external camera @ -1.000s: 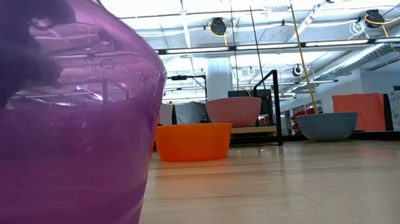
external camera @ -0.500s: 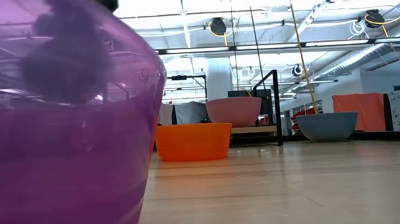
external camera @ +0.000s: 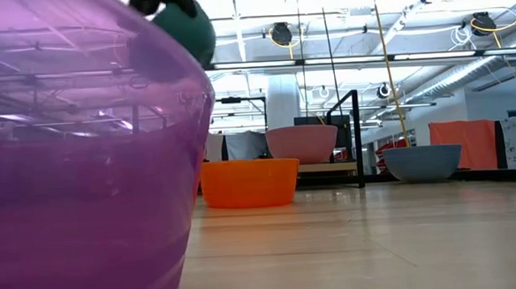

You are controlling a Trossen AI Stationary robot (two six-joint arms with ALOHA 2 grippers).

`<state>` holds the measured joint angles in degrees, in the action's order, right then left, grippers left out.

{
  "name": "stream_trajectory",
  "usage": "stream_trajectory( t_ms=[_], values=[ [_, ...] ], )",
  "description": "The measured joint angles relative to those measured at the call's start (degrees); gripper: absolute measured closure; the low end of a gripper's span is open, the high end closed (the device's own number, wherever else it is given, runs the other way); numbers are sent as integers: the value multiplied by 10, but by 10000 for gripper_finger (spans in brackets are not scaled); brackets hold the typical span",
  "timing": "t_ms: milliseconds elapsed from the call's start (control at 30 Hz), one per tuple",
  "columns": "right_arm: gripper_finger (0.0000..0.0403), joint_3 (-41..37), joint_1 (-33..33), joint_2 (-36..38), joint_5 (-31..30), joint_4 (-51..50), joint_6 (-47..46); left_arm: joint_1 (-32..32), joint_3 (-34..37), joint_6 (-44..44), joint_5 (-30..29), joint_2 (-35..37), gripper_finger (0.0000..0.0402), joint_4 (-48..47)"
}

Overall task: Place and stack bowls onto a shelf
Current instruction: Stack the dark green bowl on top of the pink bowl on the shelf

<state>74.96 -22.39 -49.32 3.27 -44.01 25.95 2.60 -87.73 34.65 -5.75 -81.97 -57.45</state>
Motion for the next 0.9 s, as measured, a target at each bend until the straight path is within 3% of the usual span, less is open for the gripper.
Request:
stream_trajectory(
  t_ms=[267,667,900],
  values=[
    [305,0,0,-15,37,0,7,62,-88,-140,114,-111,397,-24],
    [305,0,0,-48,40,0,27,147,-310,-311,119,-245,397,-71],
    [305,0,0,-43,-34,0,37,175,-411,-395,118,-329,397,-78]
  ],
)
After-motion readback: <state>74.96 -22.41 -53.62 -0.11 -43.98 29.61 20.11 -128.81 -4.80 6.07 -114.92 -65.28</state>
